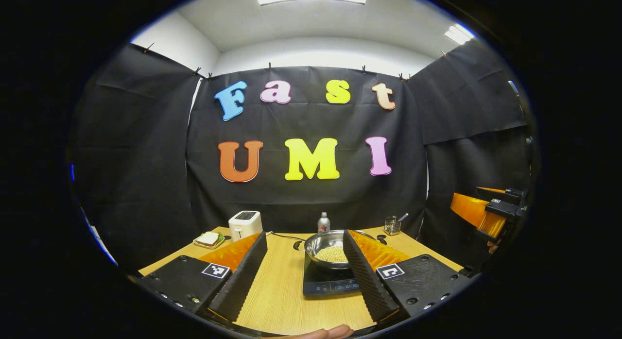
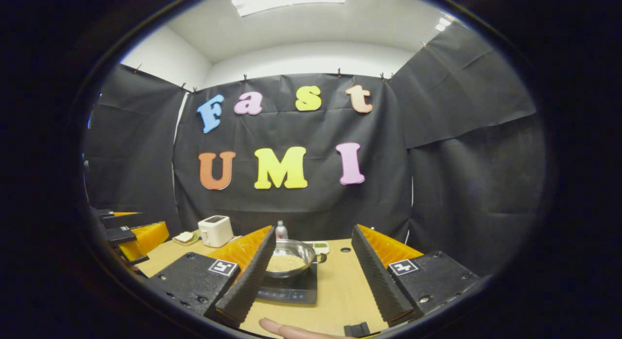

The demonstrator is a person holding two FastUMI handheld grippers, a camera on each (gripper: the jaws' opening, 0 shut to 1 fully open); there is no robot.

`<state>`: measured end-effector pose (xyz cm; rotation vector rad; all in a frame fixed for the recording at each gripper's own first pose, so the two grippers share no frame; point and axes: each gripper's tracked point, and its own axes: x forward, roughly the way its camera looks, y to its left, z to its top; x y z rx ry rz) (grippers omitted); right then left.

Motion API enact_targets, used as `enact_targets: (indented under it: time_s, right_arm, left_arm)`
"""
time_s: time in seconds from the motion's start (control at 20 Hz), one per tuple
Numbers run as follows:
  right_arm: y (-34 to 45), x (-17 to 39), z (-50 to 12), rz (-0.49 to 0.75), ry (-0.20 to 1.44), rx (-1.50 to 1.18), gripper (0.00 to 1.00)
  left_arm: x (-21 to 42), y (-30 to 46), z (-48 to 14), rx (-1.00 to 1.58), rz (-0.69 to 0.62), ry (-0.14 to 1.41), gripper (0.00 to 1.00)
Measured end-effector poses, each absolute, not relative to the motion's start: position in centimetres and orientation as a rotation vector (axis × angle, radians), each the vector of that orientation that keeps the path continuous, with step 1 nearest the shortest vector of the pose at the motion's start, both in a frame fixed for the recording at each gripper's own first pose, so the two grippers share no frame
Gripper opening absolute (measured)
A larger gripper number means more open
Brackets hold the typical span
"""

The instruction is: First push the handle of the pot to place it horizontally, then grasp the pot with both hands and set it on the induction cooktop.

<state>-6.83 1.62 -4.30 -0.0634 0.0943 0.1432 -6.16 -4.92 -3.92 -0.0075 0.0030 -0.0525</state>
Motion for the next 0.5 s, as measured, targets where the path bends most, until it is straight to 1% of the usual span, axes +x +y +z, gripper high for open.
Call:
enact_targets:
  time_s: [0.1,0.15,0.2,0.25,0.3,0.35,0.4,0.5]
  right_arm:
    - [1.69,-6.81,-4.51,0.143,0.093,-0.07,0.96]
    - [1.76,-6.82,-4.58,0.146,0.093,-0.073,0.98]
    - [1.88,-6.93,-4.68,0.151,0.094,-0.075,0.98]
    - [1.97,-7.06,-4.7,0.156,0.093,-0.076,0.96]
    - [2.08,-7.09,-4.81,0.16,0.093,-0.076,0.98]
    - [2.09,-7.1,-4.86,0.162,0.094,-0.076,0.98]
    - [2.06,-6.97,-5.03,0.164,0.096,-0.076,0.96]
    - [1.91,-7.08,-5.13,0.163,0.099,-0.075,0.96]
  left_arm:
    - [-6.2,-4.97,-3.9,-0.011,-0.05,0.004,0.94]
    - [-6.13,-4.93,-3.95,-0.014,-0.05,0.004,0.94]
    - [-6.06,-4.94,-3.99,-0.015,-0.051,0.006,0.94]
    - [-6.09,-4.92,-4.02,-0.016,-0.051,0.005,0.94]
    - [-6.17,-4.91,-3.97,-0.016,-0.049,0.005,0.94]
    - [-6.24,-4.89,-3.84,-0.017,-0.047,0.002,0.94]
    - [-6.25,-4.85,-3.77,-0.018,-0.046,-0.001,0.93]
    - [-6.25,-4.95,-3.69,-0.02,-0.048,-0.008,0.93]
